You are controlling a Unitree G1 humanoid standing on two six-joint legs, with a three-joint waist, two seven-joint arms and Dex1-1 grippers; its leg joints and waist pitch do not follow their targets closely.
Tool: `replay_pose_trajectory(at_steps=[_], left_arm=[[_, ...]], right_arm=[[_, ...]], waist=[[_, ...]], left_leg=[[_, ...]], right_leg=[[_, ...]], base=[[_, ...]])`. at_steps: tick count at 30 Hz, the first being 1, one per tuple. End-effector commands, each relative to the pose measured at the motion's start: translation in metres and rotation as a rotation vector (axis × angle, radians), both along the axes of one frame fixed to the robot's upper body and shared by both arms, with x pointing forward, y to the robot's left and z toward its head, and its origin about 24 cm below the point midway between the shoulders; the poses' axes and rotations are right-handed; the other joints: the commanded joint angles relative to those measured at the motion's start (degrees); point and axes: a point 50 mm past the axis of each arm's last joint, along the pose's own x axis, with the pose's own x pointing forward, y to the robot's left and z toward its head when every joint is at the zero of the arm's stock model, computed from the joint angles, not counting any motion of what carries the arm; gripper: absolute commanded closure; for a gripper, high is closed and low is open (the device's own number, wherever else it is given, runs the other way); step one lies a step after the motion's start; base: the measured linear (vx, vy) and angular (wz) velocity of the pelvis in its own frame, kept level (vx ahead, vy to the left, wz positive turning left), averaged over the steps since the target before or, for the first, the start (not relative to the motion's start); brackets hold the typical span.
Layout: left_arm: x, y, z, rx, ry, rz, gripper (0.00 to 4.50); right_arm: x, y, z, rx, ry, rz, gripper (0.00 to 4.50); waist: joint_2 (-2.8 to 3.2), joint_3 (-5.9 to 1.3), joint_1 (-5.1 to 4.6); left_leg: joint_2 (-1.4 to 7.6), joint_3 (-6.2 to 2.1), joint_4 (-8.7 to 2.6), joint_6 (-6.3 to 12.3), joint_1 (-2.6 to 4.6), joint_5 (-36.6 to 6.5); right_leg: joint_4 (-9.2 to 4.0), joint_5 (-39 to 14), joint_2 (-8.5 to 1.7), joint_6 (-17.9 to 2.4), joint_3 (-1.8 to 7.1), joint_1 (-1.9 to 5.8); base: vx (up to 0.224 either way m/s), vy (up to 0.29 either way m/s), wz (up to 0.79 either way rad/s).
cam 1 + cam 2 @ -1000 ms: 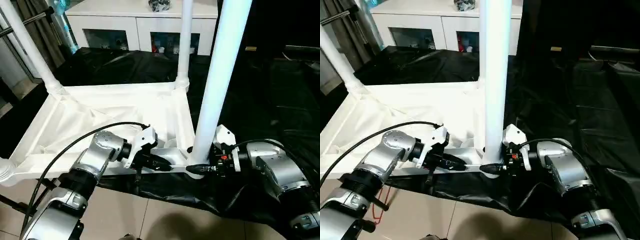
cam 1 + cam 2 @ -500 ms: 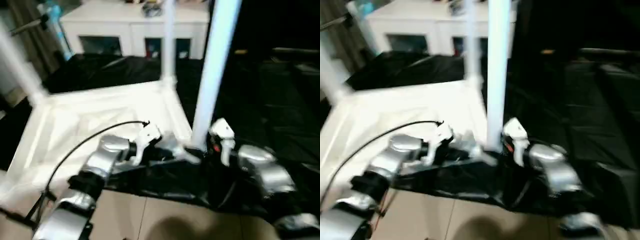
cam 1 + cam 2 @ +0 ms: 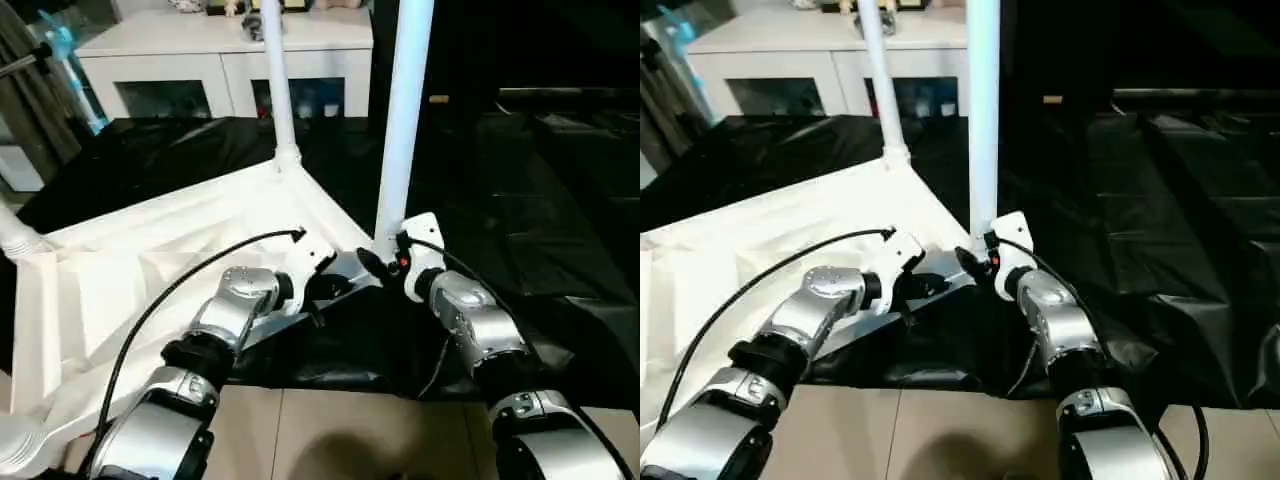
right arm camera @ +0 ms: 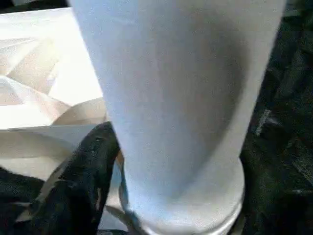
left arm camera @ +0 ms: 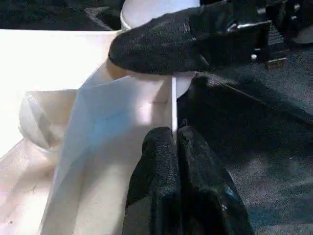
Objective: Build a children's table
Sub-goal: Rotate leg to tighten
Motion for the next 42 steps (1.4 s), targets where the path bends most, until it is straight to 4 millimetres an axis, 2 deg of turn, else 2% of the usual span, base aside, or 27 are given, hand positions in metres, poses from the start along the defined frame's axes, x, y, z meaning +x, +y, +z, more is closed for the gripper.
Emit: replay_pose_trajectory(at_steps=[1,2,3,5,6,7,8,9,10,11,12,14,15,19,21,23,24,25,28,29,32,33,36,38,39,40,42], left_arm=[[0.001,-0.024,0.020,-0.031,-0.079,-0.122,4.50],[0.001,-0.023,0.019,-0.030,-0.078,-0.129,4.50],[0.000,-0.021,0.019,-0.027,-0.074,-0.146,4.50],[-0.001,-0.018,0.020,-0.025,-0.069,-0.175,4.50],[-0.003,-0.015,0.020,-0.025,-0.062,-0.209,4.50],[-0.003,-0.015,0.020,-0.025,-0.062,-0.209,4.50],[-0.005,-0.010,0.021,-0.022,-0.054,-0.250,4.50],[-0.007,-0.006,0.021,-0.018,-0.045,-0.280,4.50],[-0.008,-0.002,0.021,-0.014,-0.037,-0.301,4.50],[-0.008,-0.002,0.021,-0.014,-0.037,-0.301,4.50],[-0.010,0.002,0.021,-0.007,-0.029,-0.334,4.50],[-0.013,0.009,0.021,0.005,-0.018,-0.382,4.50],[-0.014,0.013,0.022,0.005,-0.011,-0.404,4.50],[-0.016,0.017,0.023,0.003,-0.010,-0.431,4.50],[-0.017,0.021,0.023,0.002,0.000,-0.448,4.50],[-0.019,0.025,0.025,0.002,0.019,-0.471,4.50],[-0.020,0.028,0.026,0.002,0.036,-0.488,4.50],[-0.020,0.028,0.026,0.002,0.039,-0.491,4.50],[-0.021,0.030,0.026,0.006,0.046,-0.499,4.50],[-0.021,0.030,0.026,0.011,0.047,-0.502,4.50],[-0.020,0.030,0.026,0.015,0.039,-0.499,4.50],[-0.020,0.029,0.025,0.008,0.035,-0.487,4.50],[-0.020,0.027,0.024,-0.002,0.031,-0.476,4.50],[-0.018,0.023,0.024,-0.011,0.016,-0.429,4.50],[-0.016,0.020,0.023,-0.015,0.010,-0.389,4.50],[-0.013,0.017,0.022,-0.020,-0.003,-0.354,4.50],[-0.009,0.010,0.021,-0.030,-0.018,-0.287,4.50]], right_arm=[[-0.016,0.037,-0.004,0.031,0.030,0.277,0.66],[-0.016,0.036,-0.003,0.034,0.027,0.294,0.66],[-0.018,0.032,-0.001,0.036,0.021,0.333,0.66],[-0.021,0.026,0.002,0.032,0.011,0.386,0.66],[-0.023,0.018,0.004,0.029,0.009,0.440,0.66],[-0.023,0.018,0.004,0.029,0.009,0.440,0.66],[-0.027,0.008,0.007,0.019,0.011,0.498,0.66],[-0.031,0.000,0.009,0.012,0.018,0.547,0.66],[-0.034,-0.006,0.011,0.004,0.023,0.585,0.66],[-0.034,-0.006,0.011,0.004,0.023,0.585,0.66],[-0.038,-0.014,0.012,-0.011,0.034,0.628,0.66],[-0.044,-0.024,0.014,-0.041,0.051,0.695,0.66],[-0.047,-0.028,0.015,-0.054,0.059,0.720,0.66],[-0.049,-0.032,0.016,-0.074,0.068,0.749,0.66],[-0.050,-0.034,0.018,-0.079,0.072,0.764,0.97],[-0.052,-0.035,0.020,-0.086,0.082,0.797,0.99],[-0.053,-0.034,0.022,-0.086,0.086,0.817,1.09],[-0.053,-0.034,0.022,-0.087,0.087,0.821,1.33],[-0.054,-0.033,0.022,-0.091,0.090,0.838,1.42],[-0.055,-0.032,0.022,-0.095,0.094,0.846,1.62],[-0.057,-0.031,0.018,-0.102,0.104,0.849,1.70],[-0.058,-0.030,0.014,-0.100,0.112,0.829,1.70],[-0.060,-0.028,0.010,-0.088,0.118,0.806,1.74],[-0.056,-0.025,0.003,-0.087,0.107,0.708,1.75],[-0.051,-0.023,-0.001,-0.094,0.096,0.633,1.75],[-0.047,-0.022,-0.005,-0.103,0.087,0.554,1.75],[-0.039,-0.019,-0.012,-0.116,0.085,0.419,1.75]], waist=[[-0.61,-2.72,-0.48],[-1.16,-3.13,-0.33],[-1.20,-3.41,0.01],[-1.47,-3.53,0.49],[-1.73,-3.67,1.34],[-1.91,-3.76,1.58],[-2.03,-3.81,2.15],[-1.31,-3.85,2.68],[-1.57,-4.00,3.34],[-1.65,-4.01,3.63],[-1.50,-4.15,4.75],[-1.36,-4.35,5.31],[-1.19,-4.55,6.05],[-1.18,-4.65,6.46],[-1.33,-4.71,6.73],[-1.40,-4.73,7.03],[-1.65,-4.60,7.17],[-1.60,-4.55,7.22],[-1.48,-4.46,7.43],[-1.51,-4.44,7.48],[-1.56,-4.39,7.49],[-1.84,-4.40,7.45],[-1.69,-4.43,7.47],[-1.76,-4.39,7.41],[-1.64,-4.23,7.15],[-1.64,-4.23,7.15],[-1.76,-3.94,6.34]], left_leg=[[2.56,-2.09,-5.50,-1.46,1.36,-39.1],[2.47,-1.82,-5.27,-0.45,0.94,-35.8],[2.54,-1.45,-5.16,0.97,0.17,-31.2],[2.61,-1.05,-5.05,2.57,-0.31,-27.5],[2.44,-0.29,-4.57,4.67,-0.30,-23.2],[2.41,-0.14,-4.41,5.31,-0.46,-21.8],[2.46,0.08,-4.17,6.47,-0.67,-19.1],[2.60,0.18,-4.03,6.78,-0.33,-18.4],[2.79,0.60,-3.85,7.43,-0.03,-16.8],[2.81,0.68,-3.83,7.74,-0.20,-15.8],[3.00,0.84,-3.59,8.43,-0.35,-12.9],[3.01,0.84,-3.48,8.73,-0.37,-10.8],[3.17,0.87,-3.30,9.45,-0.26,-8.4],[3.20,0.95,-3.10,9.43,-0.27,-7.3],[3.20,1.07,-3.09,8.91,-0.05,-7.6],[3.12,1.25,-3.03,8.92,0.00,-7.2],[3.12,1.46,-3.06,8.75,0.08,-8.1],[3.14,1.52,-3.08,8.63,0.10,-8.4],[3.31,1.73,-3.19,7.32,0.46,-9.9],[3.31,1.76,-3.25,6.85,0.45,-10.3],[3.27,1.77,-3.29,6.17,0.40,-10.9],[3.23,1.79,-3.23,6.22,0.33,-10.6],[3.22,1.79,-3.20,6.22,0.29,-10.0],[3.19,1.80,-3.21,6.10,0.28,-10.2],[3.13,1.77,-3.41,4.90,0.39,-11.6],[3.13,1.77,-3.41,4.90,0.39,-11.6],[2.89,1.56,-3.75,2.21,0.44,-15.3]], right_leg=[[-4.11,-33.0,-2.49,-5.1,1.75,0.30],[-3.71,-30.8,-2.72,-6.9,2.37,0.44],[-3.16,-26.9,-2.82,-9.0,3.09,0.55],[-2.74,-23.2,-2.56,-10.5,3.48,0.74],[-2.27,-20.3,-2.45,-12.5,3.98,0.54],[-2.12,-19.9,-2.44,-12.7,4.04,0.76],[-1.86,-18.8,-2.43,-12.9,4.23,0.87],[-1.69,-18.5,-2.38,-13.2,4.35,0.62],[-1.49,-16.6,-2.04,-13.9,4.47,0.50],[-1.23,-15.4,-1.94,-14.3,4.46,0.67],[-0.54,-12.2,-1.80,-15.2,4.59,0.71],[-0.05,-9.6,-1.77,-15.9,4.52,0.92],[0.53,-5.9,-1.60,-16.5,4.50,0.97],[1.04,-3.3,-1.36,-17.2,4.52,1.02],[1.05,-3.4,-1.25,-17.2,4.67,0.97],[1.14,-3.3,-1.24,-17.3,4.84,0.91],[1.05,-4.6,-1.29,-17.3,4.99,0.78],[0.96,-5.4,-1.29,-17.1,5.01,0.75],[0.68,-7.9,-1.26,-16.6,5.18,0.44],[0.67,-8.5,-1.23,-16.4,5.21,0.47],[0.57,-9.7,-1.28,-15.8,5.30,0.48],[0.57,-9.5,-1.27,-15.8,5.31,0.50],[0.58,-9.7,-1.27,-15.6,5.31,0.50],[0.53,-10.0,-1.29,-15.5,5.32,0.42],[0.22,-12.4,-1.30,-15.0,5.31,0.20],[0.22,-12.4,-1.30,-15.0,5.31,0.20],[-0.32,-17.9,-1.32,-13.4,5.27,0.11]], base=[[0.000,0.000,0.00],[0.000,0.000,0.00],[0.000,0.000,0.00],[0.000,0.000,0.00],[0.000,0.000,0.00],[0.000,0.000,0.00],[0.000,0.000,0.00],[0.000,0.000,0.00],[0.000,0.000,0.00],[0.052,-0.042,0.08],[0.051,-0.035,0.02],[0.025,-0.017,0.01],[0.000,0.000,0.00],[0.000,0.000,0.00],[0.000,0.000,0.00],[0.000,0.000,0.00],[0.000,0.000,0.00],[0.000,0.000,0.00],[0.000,0.000,0.00],[0.000,0.000,0.00],[0.000,0.000,0.00],[0.000,0.000,0.00],[0.000,0.000,0.00],[0.000,0.000,0.00],[0.000,0.000,0.00],[0.000,0.000,0.00],[0.000,0.000,0.00]])
